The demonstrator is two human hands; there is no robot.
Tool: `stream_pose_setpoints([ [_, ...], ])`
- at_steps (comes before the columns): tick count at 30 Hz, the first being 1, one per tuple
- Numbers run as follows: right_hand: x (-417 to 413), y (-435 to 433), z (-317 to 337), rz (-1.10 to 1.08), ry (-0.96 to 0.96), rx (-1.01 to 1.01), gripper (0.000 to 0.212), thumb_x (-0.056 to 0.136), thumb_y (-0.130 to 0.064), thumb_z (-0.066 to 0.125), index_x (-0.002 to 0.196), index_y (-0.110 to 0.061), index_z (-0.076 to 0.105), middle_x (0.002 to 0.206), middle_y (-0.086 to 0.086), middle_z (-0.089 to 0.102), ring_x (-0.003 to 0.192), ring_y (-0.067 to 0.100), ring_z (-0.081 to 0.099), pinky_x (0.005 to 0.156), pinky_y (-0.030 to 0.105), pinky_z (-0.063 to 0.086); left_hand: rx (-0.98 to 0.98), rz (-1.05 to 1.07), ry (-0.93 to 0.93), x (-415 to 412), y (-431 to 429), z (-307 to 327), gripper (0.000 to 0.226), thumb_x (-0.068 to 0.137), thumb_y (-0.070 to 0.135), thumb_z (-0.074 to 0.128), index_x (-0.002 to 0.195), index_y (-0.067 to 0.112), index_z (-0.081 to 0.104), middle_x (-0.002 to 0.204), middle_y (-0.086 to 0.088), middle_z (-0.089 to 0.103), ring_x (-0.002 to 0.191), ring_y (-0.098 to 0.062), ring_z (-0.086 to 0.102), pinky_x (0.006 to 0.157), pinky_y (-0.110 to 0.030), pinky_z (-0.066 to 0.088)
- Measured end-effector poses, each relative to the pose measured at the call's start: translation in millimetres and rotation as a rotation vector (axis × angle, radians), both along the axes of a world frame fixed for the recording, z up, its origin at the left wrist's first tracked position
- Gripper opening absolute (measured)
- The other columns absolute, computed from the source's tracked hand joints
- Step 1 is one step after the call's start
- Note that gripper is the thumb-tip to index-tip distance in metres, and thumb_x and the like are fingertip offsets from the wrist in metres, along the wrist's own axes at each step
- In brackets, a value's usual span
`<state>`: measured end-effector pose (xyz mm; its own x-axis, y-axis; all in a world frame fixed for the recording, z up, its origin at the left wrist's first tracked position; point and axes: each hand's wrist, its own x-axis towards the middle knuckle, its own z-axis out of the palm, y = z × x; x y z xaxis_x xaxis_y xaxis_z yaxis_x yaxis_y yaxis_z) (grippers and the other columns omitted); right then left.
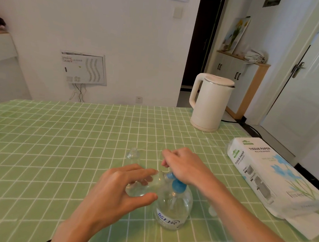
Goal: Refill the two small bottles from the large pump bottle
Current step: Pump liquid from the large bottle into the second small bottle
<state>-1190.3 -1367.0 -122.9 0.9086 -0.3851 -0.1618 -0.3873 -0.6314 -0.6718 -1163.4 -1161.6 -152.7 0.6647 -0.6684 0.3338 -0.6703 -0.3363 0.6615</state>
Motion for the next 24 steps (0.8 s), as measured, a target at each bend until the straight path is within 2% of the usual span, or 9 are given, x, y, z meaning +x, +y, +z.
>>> stream_pose_setpoints([
  [2, -0.9, -0.1, 1.5, -0.009, -0.008, -0.015, 0.059, 0.106, -0.047, 0.044, 0.115, 0.001, 0.076, 0.064, 0.006, 0.062, 0.068, 0.028, 0.06, 0.074, 0.036, 0.051, -0.013, -0.008, 0.004, -0.5, 0.1, -0.1, 0.055, 0.078, 0.064, 0.071, 0.128, 0.041, 0.072, 0.1, 0.029, 0.073, 0.098, 0.006, 0.07, 0.085, -0.013, 0.054],
  [6, 0.2, 2.9, -2.5, -0.031, 0.026, 0.029, 0.049, 0.104, -0.04, 0.047, 0.107, -0.004, 0.08, 0.101, 0.006, 0.081, 0.099, 0.029, 0.076, 0.1, 0.045, 0.056, -0.007, -0.001, 0.015, 1.3, -1.3, -2.9, 0.055, 0.078, 0.063, 0.073, 0.128, 0.039, 0.073, 0.1, 0.027, 0.073, 0.097, 0.005, 0.07, 0.085, -0.016, 0.054],
  [10, -2.2, 5.5, -3.4, -0.033, 0.04, 0.027, 0.049, 0.104, -0.036, 0.049, 0.114, 0.002, 0.077, 0.118, 0.017, 0.08, 0.116, 0.038, 0.073, 0.103, 0.049, 0.056, 0.021, 0.022, 0.022, -0.8, -1.9, -3.4, 0.05, 0.078, 0.051, 0.081, 0.126, 0.036, 0.076, 0.097, 0.028, 0.073, 0.096, 0.005, 0.07, 0.084, -0.013, 0.052],
  [14, -3.0, 7.0, 3.1, 0.004, 0.028, 0.032, 0.05, 0.104, -0.036, 0.051, 0.111, 0.007, 0.076, 0.126, 0.019, 0.077, 0.105, 0.036, 0.077, 0.106, 0.052, 0.056, 0.007, 0.034, 0.033, -7.3, -1.5, -2.0, 0.05, 0.078, 0.05, 0.081, 0.125, 0.037, 0.074, 0.098, 0.027, 0.074, 0.096, 0.004, 0.071, 0.085, -0.02, 0.056],
  [16, 0.1, 4.5, 5.8, 0.036, 0.02, 0.029, 0.047, 0.102, -0.035, 0.052, 0.094, 0.005, 0.075, 0.108, 0.017, 0.082, 0.096, 0.037, 0.077, 0.098, 0.048, 0.059, -0.005, 0.037, 0.048, -9.0, -1.4, -0.4, 0.051, 0.078, 0.048, 0.082, 0.126, 0.036, 0.074, 0.1, 0.024, 0.076, 0.096, 0.002, 0.072, 0.086, -0.024, 0.058],
  [17, 1.8, 3.1, 6.2, 0.041, 0.0, 0.009, 0.042, 0.102, -0.036, 0.054, 0.081, -0.003, 0.07, 0.082, 0.011, 0.08, 0.077, 0.034, 0.073, 0.086, 0.045, 0.059, -0.008, 0.038, 0.052, -9.3, -1.4, 0.7, 0.051, 0.078, 0.048, 0.082, 0.127, 0.035, 0.074, 0.1, 0.023, 0.076, 0.096, 0.001, 0.073, 0.086, -0.025, 0.058],
  [19, 1.6, 2.9, 6.8, 0.035, -0.009, -0.021, 0.04, 0.102, -0.036, 0.055, 0.071, -0.011, 0.06, 0.052, -0.001, 0.057, 0.052, 0.025, 0.053, 0.07, 0.038, 0.05, -0.005, 0.044, 0.042, -9.4, -1.3, 2.7, 0.052, 0.078, 0.047, 0.082, 0.127, 0.033, 0.075, 0.1, 0.022, 0.076, 0.096, 0.001, 0.072, 0.087, -0.026, 0.058],
  [21, 0.1, 1.8, 5.5, 0.053, -0.007, 0.012, 0.044, 0.102, -0.036, 0.054, 0.081, -0.002, 0.072, 0.077, 0.004, 0.077, 0.075, 0.028, 0.072, 0.086, 0.041, 0.058, 0.001, 0.052, 0.036, -10.5, -1.5, 3.7, 0.052, 0.079, 0.047, 0.082, 0.128, 0.032, 0.075, 0.1, 0.022, 0.075, 0.096, 0.001, 0.072, 0.087, -0.025, 0.057],
  [24, -2.8, 5.0, 4.8, 0.036, 0.037, 0.064, 0.038, 0.101, -0.032, 0.053, 0.102, -0.009, 0.082, 0.111, 0.009, 0.082, 0.11, 0.03, 0.075, 0.105, 0.046, 0.056, 0.022, 0.062, 0.027, -11.4, -2.6, 2.4, 0.051, 0.08, 0.046, 0.083, 0.128, 0.031, 0.075, 0.1, 0.021, 0.075, 0.095, 0.001, 0.072, 0.088, -0.026, 0.057],
])
